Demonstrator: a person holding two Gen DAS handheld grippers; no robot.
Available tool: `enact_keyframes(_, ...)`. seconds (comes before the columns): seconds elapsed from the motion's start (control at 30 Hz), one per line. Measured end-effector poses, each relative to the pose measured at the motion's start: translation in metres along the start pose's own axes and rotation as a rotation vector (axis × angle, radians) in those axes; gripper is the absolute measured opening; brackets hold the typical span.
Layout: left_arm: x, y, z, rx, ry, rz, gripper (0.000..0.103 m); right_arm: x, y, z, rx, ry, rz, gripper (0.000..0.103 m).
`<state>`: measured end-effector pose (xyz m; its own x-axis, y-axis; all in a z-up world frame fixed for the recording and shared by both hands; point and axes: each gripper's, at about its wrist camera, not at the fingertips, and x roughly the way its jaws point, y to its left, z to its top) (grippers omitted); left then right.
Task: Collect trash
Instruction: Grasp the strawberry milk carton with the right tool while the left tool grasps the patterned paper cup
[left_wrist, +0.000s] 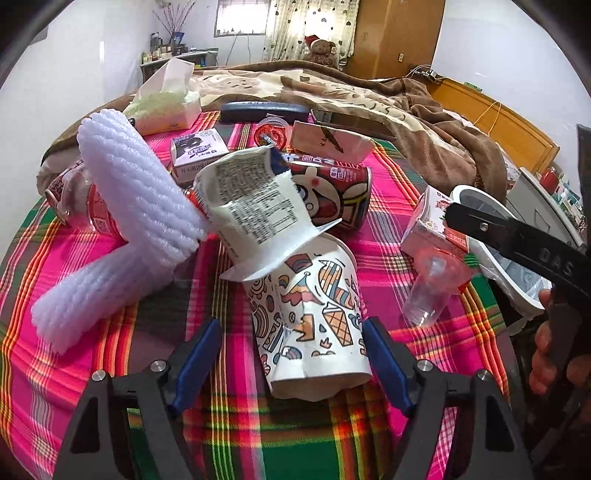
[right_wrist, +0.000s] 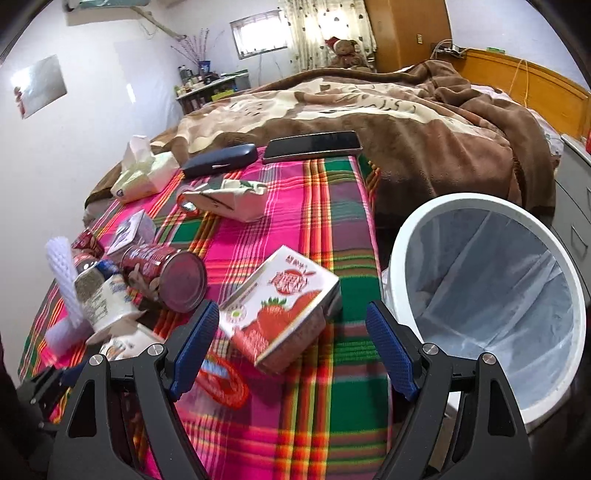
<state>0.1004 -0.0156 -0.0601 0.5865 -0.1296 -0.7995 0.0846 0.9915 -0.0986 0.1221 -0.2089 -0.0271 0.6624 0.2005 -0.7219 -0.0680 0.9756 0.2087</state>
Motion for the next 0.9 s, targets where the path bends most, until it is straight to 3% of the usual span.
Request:
enact_keyframes(0.13, 0.006, 0.005, 0.005, 0.000, 0.004, 0.016, 0.079, 0.015, -0.001, 0.005, 0.034, 0.069, 0.025, 0.083)
enact_keyframes(0.23, 0.005, 0.009, 0.008, -0.011, 0.008, 0.019, 0.079, 0.019, 0.004, 0.009, 0.028, 0.072, 0.017, 0.083)
enact_keyframes(0.6, 0.011, 0.023, 0.019, -0.045, 0.024, 0.017, 0.079, 0.038, 0.014, 0.013, -0.007, 0.151, -0.058, 0.083)
enact_keyframes(0.73, 0.016, 0.025, 0.025, -0.040, 0.032, 0.011, 0.079, 0.031, 0.009, 0.014, -0.008, 0.120, -0.092, 0.069)
enact_keyframes(0.9, 0.021, 0.023, 0.030, -0.014, 0.040, 0.019, 0.078, 0.032, 0.004, 0.015, 0.012, 0.117, -0.066, 0.065)
